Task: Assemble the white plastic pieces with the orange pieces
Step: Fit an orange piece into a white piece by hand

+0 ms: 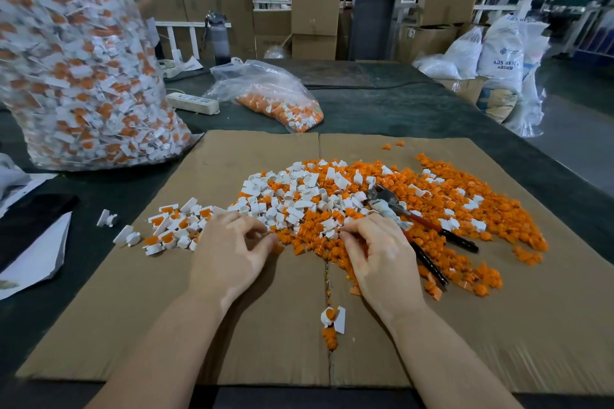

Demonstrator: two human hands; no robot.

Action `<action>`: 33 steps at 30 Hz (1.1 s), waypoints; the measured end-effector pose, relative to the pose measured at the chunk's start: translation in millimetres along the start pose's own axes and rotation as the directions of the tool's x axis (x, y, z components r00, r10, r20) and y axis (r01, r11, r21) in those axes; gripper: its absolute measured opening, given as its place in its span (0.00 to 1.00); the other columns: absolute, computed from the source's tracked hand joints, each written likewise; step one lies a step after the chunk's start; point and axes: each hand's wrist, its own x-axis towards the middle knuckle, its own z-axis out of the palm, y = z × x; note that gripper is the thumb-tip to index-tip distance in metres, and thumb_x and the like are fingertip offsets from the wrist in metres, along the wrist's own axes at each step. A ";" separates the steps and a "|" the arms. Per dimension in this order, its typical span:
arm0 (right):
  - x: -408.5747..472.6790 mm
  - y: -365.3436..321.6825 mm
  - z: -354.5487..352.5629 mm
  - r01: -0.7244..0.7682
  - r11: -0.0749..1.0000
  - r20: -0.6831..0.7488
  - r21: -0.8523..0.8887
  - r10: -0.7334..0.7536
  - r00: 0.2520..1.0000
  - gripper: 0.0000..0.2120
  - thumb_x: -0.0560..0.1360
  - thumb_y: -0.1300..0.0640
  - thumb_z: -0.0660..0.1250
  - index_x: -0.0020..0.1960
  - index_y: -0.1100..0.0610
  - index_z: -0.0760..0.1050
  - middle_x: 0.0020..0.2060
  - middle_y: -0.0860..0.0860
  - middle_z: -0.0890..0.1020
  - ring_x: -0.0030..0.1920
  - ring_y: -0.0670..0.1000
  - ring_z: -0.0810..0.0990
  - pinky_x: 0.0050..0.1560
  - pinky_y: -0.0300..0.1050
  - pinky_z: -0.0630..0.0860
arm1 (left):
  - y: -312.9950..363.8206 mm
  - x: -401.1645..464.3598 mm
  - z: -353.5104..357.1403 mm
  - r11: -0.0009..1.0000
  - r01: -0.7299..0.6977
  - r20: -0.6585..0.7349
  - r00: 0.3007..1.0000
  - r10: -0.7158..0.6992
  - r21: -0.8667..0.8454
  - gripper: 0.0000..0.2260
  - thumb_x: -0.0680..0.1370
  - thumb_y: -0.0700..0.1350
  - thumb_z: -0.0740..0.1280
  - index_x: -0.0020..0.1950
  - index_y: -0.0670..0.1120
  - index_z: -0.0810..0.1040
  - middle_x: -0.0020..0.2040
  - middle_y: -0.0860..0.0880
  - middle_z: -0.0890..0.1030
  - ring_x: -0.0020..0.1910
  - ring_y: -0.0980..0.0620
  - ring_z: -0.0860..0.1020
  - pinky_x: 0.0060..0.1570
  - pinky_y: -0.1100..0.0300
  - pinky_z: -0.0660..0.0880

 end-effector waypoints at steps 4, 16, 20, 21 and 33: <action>-1.0 -0.4 -0.4 -0.003 1.000 0.008 -0.009 0.003 1.000 0.02 0.71 0.63 0.72 0.40 0.60 0.79 0.36 0.51 0.80 0.39 0.51 0.78 0.42 0.44 0.77 | 2.7 -0.2 2.7 0.999 -0.024 0.122 0.992 0.029 -0.049 0.08 0.73 0.49 0.71 0.50 0.50 0.82 0.42 0.56 0.73 0.44 0.56 0.71 0.40 0.69 0.62; -0.6 -1.2 -1.9 -0.012 1.000 0.035 -0.015 0.013 0.999 0.02 0.71 0.63 0.72 0.40 0.60 0.80 0.35 0.50 0.80 0.39 0.50 0.77 0.42 0.43 0.76 | 24.0 -3.6 14.8 0.970 -0.007 0.077 0.997 0.027 -0.244 0.10 0.74 0.46 0.70 0.55 0.49 0.80 0.47 0.54 0.76 0.42 0.62 0.72 0.42 0.78 0.65; -0.4 -1.1 -1.4 -0.014 1.000 0.034 -0.012 0.014 0.999 0.02 0.71 0.63 0.72 0.40 0.60 0.80 0.35 0.50 0.80 0.39 0.50 0.77 0.41 0.43 0.76 | 12.2 1.2 9.3 0.910 0.223 0.009 0.972 -0.235 -0.350 0.08 0.77 0.45 0.67 0.55 0.47 0.79 0.51 0.49 0.79 0.48 0.57 0.75 0.46 0.72 0.66; -0.5 -1.3 -1.4 -0.013 1.000 0.036 -0.013 0.014 0.999 0.02 0.71 0.63 0.72 0.40 0.60 0.80 0.35 0.50 0.80 0.39 0.50 0.77 0.41 0.42 0.76 | 9.6 2.7 8.2 0.895 0.258 -0.002 0.961 -0.278 -0.364 0.08 0.78 0.44 0.66 0.55 0.46 0.79 0.53 0.48 0.79 0.49 0.55 0.75 0.48 0.69 0.67; -1.0 0.4 -0.7 -0.006 1.000 0.041 -0.010 0.007 0.999 0.02 0.71 0.64 0.72 0.40 0.61 0.79 0.35 0.51 0.80 0.39 0.52 0.77 0.41 0.46 0.77 | -3.0 -9.0 -2.2 0.894 0.321 0.023 0.944 -0.330 -0.311 0.13 0.74 0.34 0.63 0.47 0.53 0.78 0.47 0.54 0.77 0.44 0.60 0.73 0.41 0.71 0.65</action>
